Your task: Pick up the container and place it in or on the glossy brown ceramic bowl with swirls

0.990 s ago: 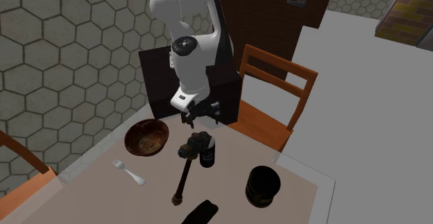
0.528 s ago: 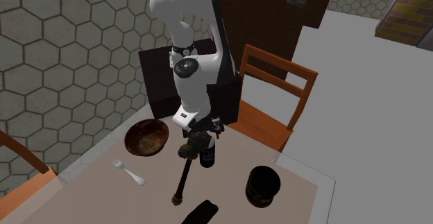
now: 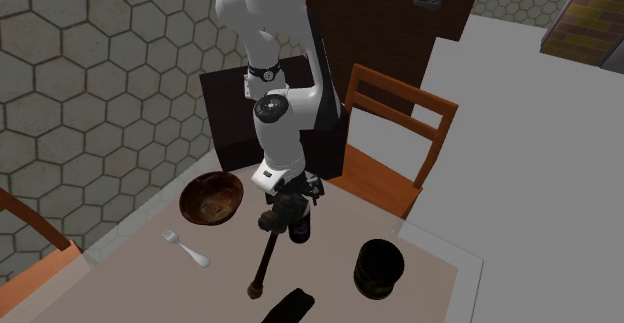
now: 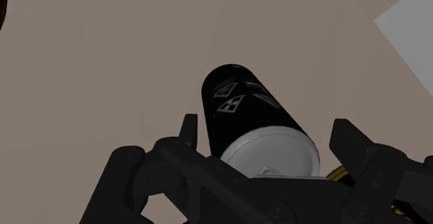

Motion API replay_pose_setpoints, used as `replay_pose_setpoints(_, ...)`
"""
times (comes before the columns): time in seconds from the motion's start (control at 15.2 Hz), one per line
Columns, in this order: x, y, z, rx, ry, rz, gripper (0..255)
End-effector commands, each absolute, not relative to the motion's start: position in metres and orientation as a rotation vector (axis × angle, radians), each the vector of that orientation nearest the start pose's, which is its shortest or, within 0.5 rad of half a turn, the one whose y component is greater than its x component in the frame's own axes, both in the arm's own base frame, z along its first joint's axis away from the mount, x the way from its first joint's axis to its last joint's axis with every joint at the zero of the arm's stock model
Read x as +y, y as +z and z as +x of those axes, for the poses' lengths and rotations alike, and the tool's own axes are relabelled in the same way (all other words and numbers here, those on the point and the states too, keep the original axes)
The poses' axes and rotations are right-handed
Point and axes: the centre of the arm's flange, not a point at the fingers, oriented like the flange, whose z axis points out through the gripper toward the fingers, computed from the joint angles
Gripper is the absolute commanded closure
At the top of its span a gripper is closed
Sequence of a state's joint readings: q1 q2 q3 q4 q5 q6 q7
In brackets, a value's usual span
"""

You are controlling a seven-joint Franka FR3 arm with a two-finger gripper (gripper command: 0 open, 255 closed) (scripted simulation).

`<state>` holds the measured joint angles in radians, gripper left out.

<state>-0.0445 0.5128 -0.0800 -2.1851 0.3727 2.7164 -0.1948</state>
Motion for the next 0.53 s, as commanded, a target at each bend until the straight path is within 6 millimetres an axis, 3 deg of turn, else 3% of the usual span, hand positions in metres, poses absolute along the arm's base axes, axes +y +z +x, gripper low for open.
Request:
replay_pose_setpoints(0.0, -0.0833, 0.1513, 0.5484, 0.389, -0.067, -3.004, 0)
replay_pose_setpoints(0.13, -0.0833, 0.1513, 0.5484, 0.389, -0.067, -3.004, 0)
replay_pose_setpoints(0.2, -0.0833, 0.1513, 0.5484, 0.389, -0.067, -3.004, 255)
replay_pose_setpoints(0.46, -0.0834, 0.1514, 0.5484, 0.389, -0.067, -3.004, 255)
